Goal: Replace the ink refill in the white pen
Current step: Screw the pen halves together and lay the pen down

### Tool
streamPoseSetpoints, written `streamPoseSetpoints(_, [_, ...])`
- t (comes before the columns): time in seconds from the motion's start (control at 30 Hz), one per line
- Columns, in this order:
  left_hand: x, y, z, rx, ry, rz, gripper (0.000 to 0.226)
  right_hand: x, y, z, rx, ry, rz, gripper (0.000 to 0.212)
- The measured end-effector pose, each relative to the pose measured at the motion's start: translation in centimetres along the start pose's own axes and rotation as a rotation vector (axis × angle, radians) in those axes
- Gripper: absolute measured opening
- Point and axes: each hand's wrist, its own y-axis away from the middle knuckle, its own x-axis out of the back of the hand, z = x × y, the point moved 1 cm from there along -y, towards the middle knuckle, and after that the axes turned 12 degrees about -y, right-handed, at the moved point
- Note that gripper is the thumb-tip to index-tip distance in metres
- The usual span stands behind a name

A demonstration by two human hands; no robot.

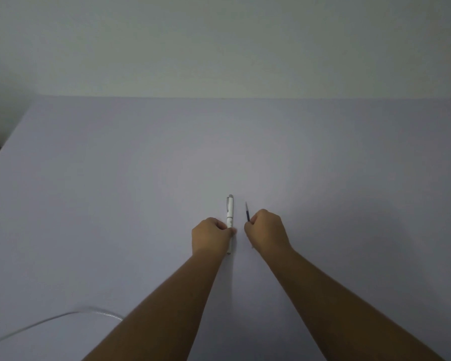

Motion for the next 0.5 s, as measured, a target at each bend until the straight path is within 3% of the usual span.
streamPoseSetpoints(0.5, [-0.04,-0.04,-0.6,-0.009,0.001,0.031,0.024,0.09,0.48,0.33,0.034,-0.088,0.031,0.023])
